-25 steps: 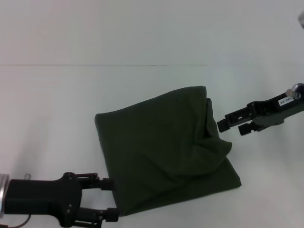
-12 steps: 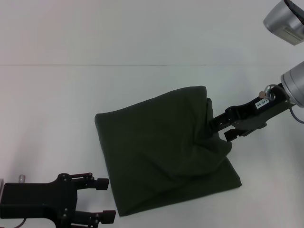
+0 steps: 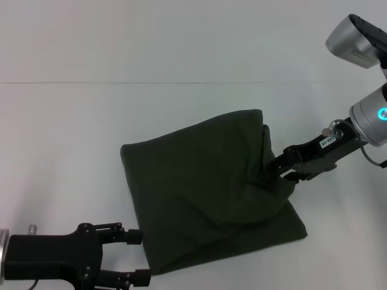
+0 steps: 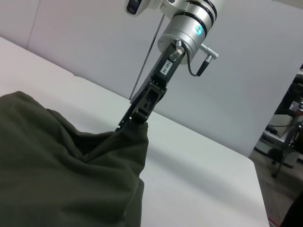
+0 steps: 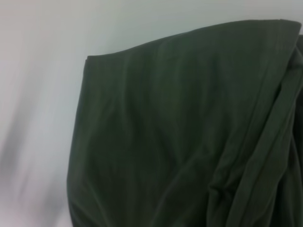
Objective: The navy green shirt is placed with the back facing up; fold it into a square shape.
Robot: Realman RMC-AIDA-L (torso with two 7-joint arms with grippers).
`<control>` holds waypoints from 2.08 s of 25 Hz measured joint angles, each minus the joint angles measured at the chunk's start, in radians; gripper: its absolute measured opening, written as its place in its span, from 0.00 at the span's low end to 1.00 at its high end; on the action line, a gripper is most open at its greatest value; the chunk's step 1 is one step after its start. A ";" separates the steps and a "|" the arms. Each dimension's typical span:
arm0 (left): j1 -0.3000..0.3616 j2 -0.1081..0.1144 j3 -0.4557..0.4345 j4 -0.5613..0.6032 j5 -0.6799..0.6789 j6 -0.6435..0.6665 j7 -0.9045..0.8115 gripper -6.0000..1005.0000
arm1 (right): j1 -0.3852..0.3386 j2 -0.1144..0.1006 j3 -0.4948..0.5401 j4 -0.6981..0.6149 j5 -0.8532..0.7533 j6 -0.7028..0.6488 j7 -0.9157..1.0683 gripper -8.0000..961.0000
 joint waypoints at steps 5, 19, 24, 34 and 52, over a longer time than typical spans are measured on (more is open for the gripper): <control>-0.003 0.000 -0.003 0.006 0.000 0.014 -0.011 0.86 | -0.001 0.004 -0.030 0.000 0.000 0.016 -0.006 0.86; -0.012 0.000 -0.003 0.002 0.000 0.018 -0.022 0.86 | -0.006 0.012 -0.056 -0.011 0.000 0.010 -0.014 0.25; -0.012 0.000 -0.005 0.001 0.000 0.018 -0.022 0.86 | -0.023 0.003 -0.042 -0.014 0.007 0.002 -0.022 0.09; -0.012 0.000 -0.005 0.002 0.000 0.016 -0.022 0.86 | -0.097 -0.017 0.117 -0.008 0.030 -0.033 -0.075 0.04; -0.003 0.000 -0.011 0.004 0.000 0.016 -0.025 0.86 | -0.284 -0.026 0.278 0.106 0.242 -0.012 -0.234 0.04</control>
